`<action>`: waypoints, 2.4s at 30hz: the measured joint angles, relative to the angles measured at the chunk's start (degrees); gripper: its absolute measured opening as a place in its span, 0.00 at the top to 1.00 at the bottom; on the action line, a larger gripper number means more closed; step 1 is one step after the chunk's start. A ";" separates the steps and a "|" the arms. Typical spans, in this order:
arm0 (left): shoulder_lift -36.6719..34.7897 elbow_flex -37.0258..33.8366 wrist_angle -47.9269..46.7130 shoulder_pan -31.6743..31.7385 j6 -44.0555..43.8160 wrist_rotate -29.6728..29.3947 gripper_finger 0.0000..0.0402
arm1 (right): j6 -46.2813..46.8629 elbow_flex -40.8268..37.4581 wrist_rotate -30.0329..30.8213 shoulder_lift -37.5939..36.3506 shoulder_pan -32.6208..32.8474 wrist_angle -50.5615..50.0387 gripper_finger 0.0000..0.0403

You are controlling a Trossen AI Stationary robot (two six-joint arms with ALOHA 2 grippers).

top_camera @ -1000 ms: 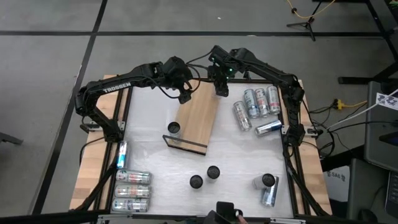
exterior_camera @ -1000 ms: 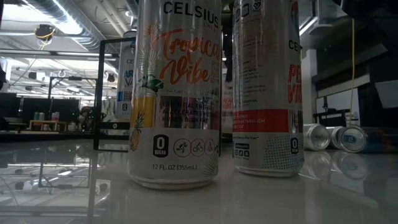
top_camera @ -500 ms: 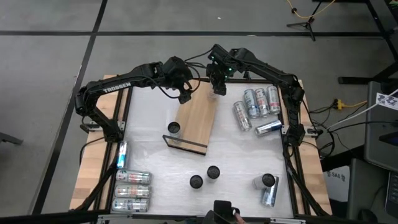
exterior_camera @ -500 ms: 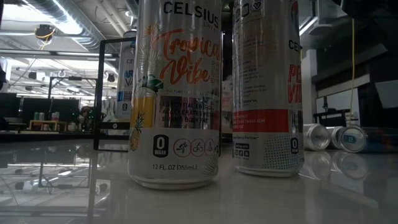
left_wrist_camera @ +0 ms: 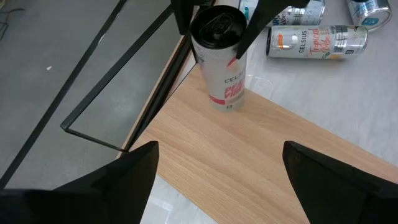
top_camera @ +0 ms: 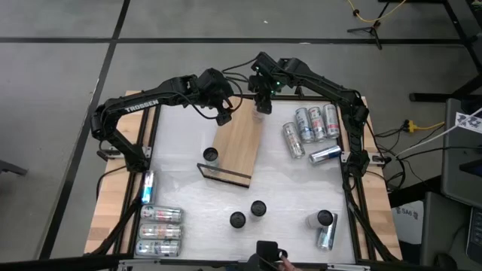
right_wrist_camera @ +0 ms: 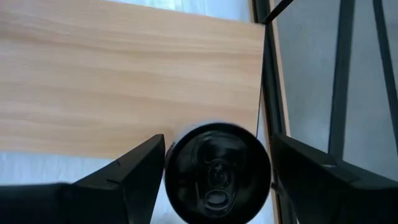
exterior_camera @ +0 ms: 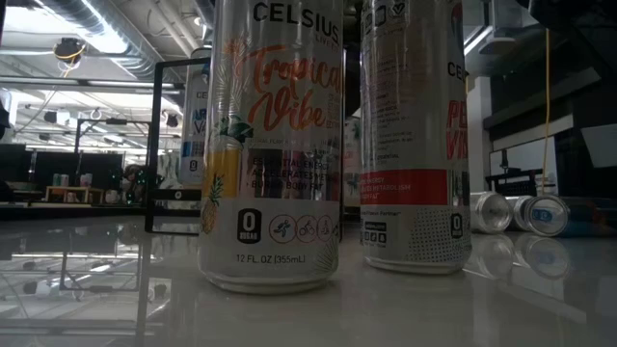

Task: Place canned beverage on shelf
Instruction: Put the bottom right pink soda can on the shelf

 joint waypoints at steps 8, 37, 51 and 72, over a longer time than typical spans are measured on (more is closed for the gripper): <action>0.00 0.00 0.01 0.00 0.00 0.00 0.16 | 0.00 0.00 0.00 -0.02 0.00 1.38 0.29; -0.01 0.00 -0.04 -0.02 0.00 0.00 0.16 | -0.02 7.38 -13.35 -5.28 0.00 -21.94 0.29; -0.02 0.00 -0.24 -0.02 0.02 -0.02 0.16 | 14.10 -39.32 -14.65 -27.12 0.80 21.27 0.29; -0.02 -0.02 0.00 -0.02 0.02 -0.07 0.16 | 15.65 -53.24 -13.72 -25.20 -0.02 46.29 0.29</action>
